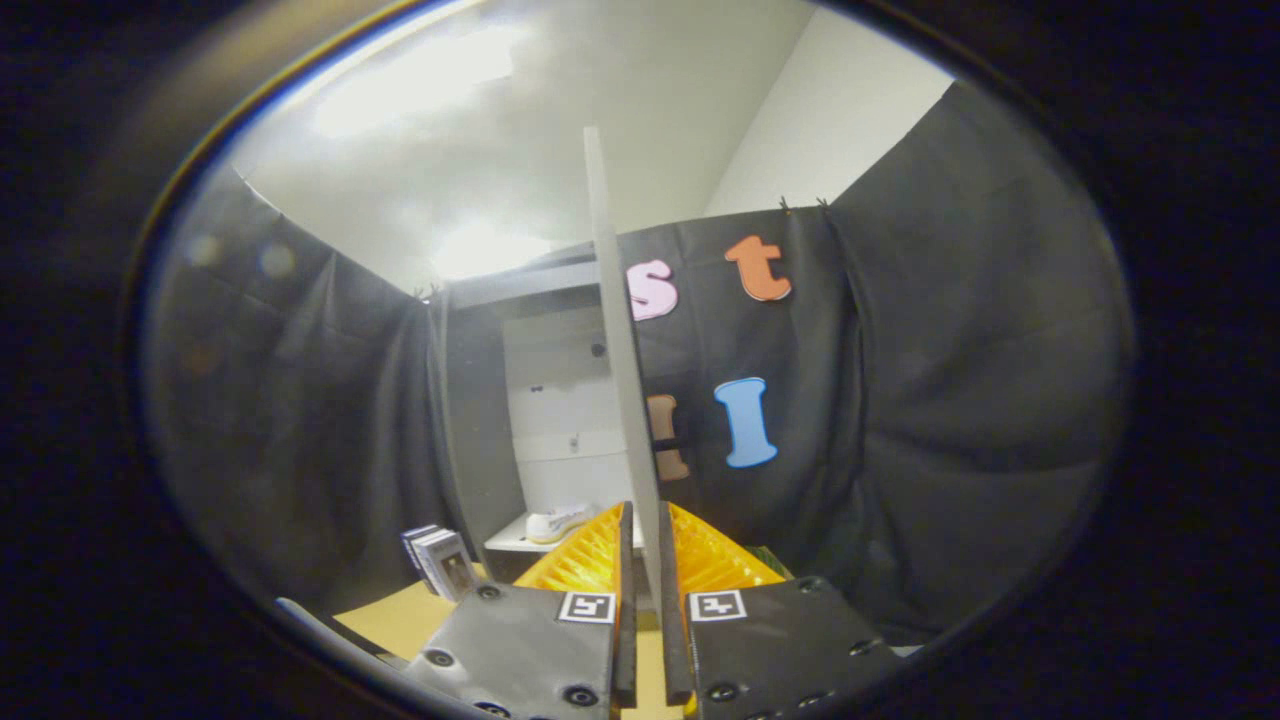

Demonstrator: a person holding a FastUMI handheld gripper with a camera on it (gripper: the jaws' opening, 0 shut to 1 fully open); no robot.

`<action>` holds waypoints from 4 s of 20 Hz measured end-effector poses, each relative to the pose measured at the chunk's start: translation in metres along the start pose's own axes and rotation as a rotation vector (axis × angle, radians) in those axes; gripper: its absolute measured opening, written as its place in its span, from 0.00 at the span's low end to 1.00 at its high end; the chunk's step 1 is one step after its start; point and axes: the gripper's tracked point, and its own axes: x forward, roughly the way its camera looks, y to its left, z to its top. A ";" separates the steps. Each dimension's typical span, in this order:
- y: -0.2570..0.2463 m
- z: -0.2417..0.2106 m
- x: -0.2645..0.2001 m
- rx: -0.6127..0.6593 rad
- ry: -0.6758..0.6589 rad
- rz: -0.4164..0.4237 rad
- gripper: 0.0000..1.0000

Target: Open the shoe cabinet door, grab the shoes and put them into the shoe cabinet, then close the shoe cabinet door.

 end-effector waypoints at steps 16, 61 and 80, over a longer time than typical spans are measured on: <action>0.120 -0.311 0.031 0.049 0.501 0.195 0.13; 0.116 -0.407 0.152 -0.052 0.555 -0.131 0.02; 0.139 -0.204 0.295 -0.170 0.194 -0.130 0.02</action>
